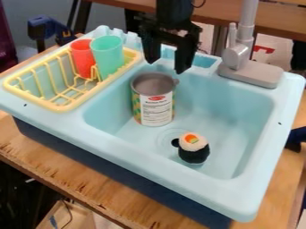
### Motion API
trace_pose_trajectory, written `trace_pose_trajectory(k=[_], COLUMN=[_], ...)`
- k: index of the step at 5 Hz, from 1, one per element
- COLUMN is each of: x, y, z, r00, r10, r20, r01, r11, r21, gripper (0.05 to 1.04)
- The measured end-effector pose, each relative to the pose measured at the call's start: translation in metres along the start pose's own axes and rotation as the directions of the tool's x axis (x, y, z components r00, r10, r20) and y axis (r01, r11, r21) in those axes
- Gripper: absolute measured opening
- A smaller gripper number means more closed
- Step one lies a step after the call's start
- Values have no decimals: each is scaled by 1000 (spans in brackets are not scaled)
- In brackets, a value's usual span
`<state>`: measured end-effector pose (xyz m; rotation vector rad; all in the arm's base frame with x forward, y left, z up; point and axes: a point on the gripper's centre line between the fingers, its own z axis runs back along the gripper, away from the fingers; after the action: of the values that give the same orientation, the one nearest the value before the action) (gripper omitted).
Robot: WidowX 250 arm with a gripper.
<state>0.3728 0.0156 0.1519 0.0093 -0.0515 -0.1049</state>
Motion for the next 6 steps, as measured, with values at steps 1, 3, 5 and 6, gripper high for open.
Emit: trace_pose_trajectory(k=[1, 3, 5, 6], x=[1, 5, 11, 11], y=[1, 2, 3, 1], z=[-10, -11, -13, -13], r00=[1000, 1000, 998, 992], r10=[1, 0, 39, 71], r20=[-20, 3, 47, 109], r01=[-1, 0, -39, -70], r11=[1000, 1000, 999, 997], r21=[-10, -7, -5, -14], gripper=[1000, 1001, 1001, 1001])
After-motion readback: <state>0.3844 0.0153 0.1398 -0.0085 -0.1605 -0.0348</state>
